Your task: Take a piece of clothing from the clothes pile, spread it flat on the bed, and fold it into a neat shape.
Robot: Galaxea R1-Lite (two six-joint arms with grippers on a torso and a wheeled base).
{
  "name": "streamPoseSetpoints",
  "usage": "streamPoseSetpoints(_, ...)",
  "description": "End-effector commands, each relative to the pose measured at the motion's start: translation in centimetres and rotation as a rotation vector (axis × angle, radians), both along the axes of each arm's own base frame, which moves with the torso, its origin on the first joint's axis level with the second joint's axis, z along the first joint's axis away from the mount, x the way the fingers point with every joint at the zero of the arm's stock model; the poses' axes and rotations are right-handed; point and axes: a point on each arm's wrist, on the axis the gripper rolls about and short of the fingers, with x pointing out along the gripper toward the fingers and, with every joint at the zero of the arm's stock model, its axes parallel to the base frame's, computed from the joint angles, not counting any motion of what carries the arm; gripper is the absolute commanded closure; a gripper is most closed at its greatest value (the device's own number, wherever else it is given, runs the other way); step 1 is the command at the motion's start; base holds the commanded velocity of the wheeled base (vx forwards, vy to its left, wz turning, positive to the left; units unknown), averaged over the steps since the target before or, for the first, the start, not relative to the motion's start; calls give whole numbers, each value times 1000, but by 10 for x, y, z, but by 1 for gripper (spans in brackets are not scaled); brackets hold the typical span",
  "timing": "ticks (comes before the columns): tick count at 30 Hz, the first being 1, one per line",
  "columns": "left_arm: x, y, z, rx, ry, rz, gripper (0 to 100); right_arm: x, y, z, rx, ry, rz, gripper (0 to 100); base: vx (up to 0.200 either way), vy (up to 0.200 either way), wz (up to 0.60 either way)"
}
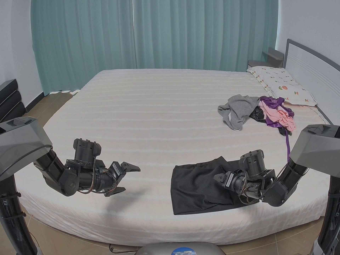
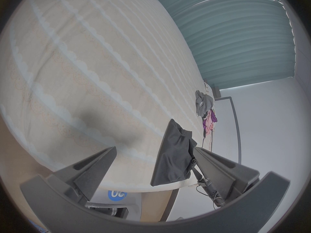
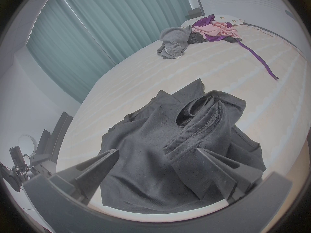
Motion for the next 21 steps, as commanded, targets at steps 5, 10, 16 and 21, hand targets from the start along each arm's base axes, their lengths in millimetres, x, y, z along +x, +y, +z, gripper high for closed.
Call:
streamPoseSetpoints(5, 0, 0, -1, 0, 1, 1, 0, -2, -5, -4, -51, 64, -11, 0, 0, 0, 0)
streamPoseSetpoints(10, 0, 0, -1, 0, 1, 1, 0, 0, -17, -11, -122, 94, -45, 0, 0, 0, 0)
streamPoseSetpoints(16, 0, 0, -1, 1, 2, 1, 0, -3, -46, -10, -156, 111, -129, 0, 0, 0, 0)
streamPoseSetpoints(21, 0, 0, -1, 0, 1, 1, 0, -16, -66, -11, -219, 143, -122, 0, 0, 0, 0)
